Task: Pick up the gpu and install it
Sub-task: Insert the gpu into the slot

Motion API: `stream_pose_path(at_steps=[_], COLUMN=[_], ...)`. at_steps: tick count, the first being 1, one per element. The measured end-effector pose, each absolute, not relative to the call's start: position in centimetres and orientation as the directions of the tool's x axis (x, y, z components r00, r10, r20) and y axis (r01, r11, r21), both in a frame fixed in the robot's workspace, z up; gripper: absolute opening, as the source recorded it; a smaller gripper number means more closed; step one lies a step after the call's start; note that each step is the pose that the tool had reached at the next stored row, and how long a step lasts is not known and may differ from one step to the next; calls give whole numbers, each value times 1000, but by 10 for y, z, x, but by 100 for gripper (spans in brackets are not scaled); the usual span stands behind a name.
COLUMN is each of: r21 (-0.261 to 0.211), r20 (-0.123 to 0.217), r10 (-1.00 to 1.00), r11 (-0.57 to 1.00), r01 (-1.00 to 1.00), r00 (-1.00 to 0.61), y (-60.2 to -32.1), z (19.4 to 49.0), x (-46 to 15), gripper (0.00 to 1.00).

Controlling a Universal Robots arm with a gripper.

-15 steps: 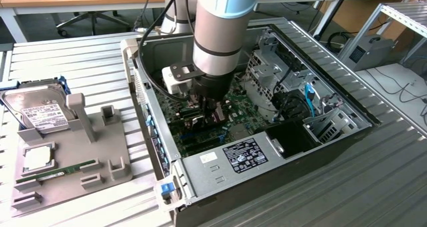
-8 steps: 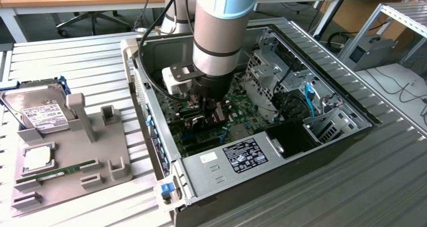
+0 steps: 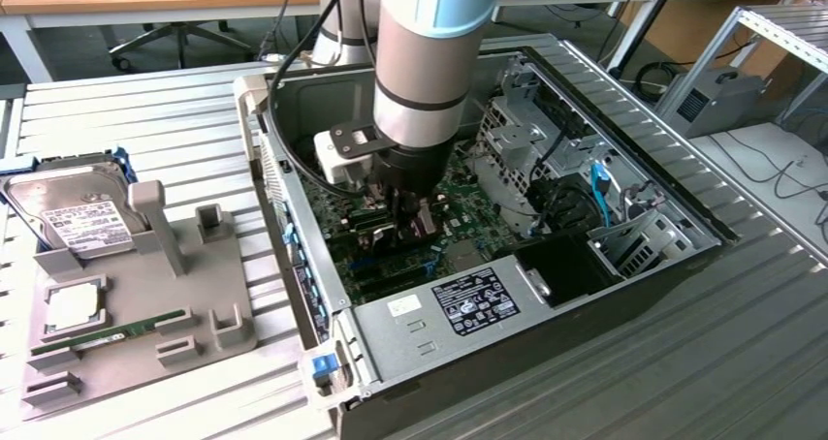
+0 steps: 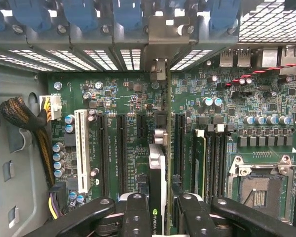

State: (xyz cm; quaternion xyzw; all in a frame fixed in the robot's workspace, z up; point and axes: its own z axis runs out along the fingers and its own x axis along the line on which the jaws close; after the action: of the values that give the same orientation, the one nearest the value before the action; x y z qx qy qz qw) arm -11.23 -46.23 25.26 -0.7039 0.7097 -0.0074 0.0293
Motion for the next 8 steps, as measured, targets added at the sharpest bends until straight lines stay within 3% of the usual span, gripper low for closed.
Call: stream_pose_path(at_steps=[8], r21=[-52], r20=[-31], r10=[-999], r11=[9], r01=[-999], r00=[-8], y=[-462], z=[253], x=[-114], gripper=[27])
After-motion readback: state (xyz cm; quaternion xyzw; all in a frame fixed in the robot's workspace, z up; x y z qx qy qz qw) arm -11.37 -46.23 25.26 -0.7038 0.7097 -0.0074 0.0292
